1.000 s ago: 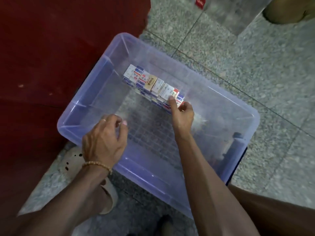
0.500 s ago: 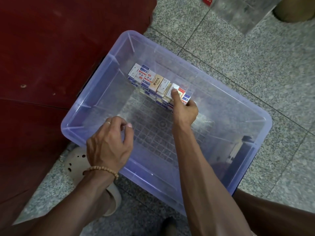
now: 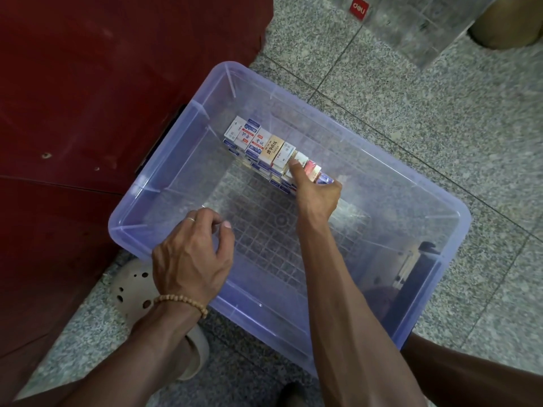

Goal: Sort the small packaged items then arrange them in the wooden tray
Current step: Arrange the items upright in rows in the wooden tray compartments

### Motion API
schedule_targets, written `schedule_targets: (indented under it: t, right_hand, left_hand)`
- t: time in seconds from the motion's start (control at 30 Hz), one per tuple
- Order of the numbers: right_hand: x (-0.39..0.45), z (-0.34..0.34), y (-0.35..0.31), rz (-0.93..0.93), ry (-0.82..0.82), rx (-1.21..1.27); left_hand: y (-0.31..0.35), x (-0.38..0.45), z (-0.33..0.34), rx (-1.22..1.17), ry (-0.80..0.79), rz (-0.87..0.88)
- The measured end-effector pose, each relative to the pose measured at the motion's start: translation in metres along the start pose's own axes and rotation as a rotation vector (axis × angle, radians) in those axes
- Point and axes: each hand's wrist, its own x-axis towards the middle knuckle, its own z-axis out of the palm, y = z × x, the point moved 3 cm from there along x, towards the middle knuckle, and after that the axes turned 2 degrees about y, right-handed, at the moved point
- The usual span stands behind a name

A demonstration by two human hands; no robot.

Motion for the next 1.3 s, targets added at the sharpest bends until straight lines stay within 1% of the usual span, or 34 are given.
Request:
schedule_targets:
  t: [0.2, 0.27, 0.4, 0.47, 0.53, 0.63, 0.9, 1.1, 1.2, 1.3]
  right_hand:
    - [-0.011, 0.009, -0.003, -0.009, 0.019, 0.037]
    - [-0.014, 0.011, -0.002, -0.043, 0.024, 0.046]
    - [-0.003, -0.001, 0.004, -0.057, -0.032, 0.05]
    - [-0.001, -0.003, 0.003, -0.056, -0.03, 0.047]
    - [-0.011, 0.003, -0.001, -0.095, -0.015, 0.029]
    - [-0.011, 0.012, 0.009, -0.162, 0.032, -0.023]
    - [-0.009, -0.004, -0.004, -0.116, -0.047, 0.049]
    - [-0.013, -0.005, -0.006, -0.076, -0.017, 0.186]
    - [-0.006, -0.006, -0.001, 0.012, 0.007, 0.262]
    - [0.002, -0.008, 0.003, 0.039, -0.062, 0.269]
  left_hand:
    - [0.001, 0.0, 0.0, 0.007, -0.003, -0.021]
    - [0.001, 0.0, 0.0, 0.009, -0.009, -0.022]
    - [0.002, 0.0, 0.0, 0.001, -0.007, -0.014]
    - [0.002, -0.001, 0.0, 0.001, -0.001, -0.011]
    - [0.001, -0.001, 0.0, 0.003, 0.001, -0.012]
    - [0.0, -0.001, 0.0, 0.011, -0.002, -0.017]
    - [0.002, -0.002, 0.0, 0.014, 0.018, -0.012]
    - [0.003, -0.002, -0.001, 0.01, 0.037, -0.016]
    - [0.002, -0.002, -0.001, 0.014, 0.034, -0.027]
    - [0.002, -0.002, -0.001, 0.015, 0.038, -0.019]
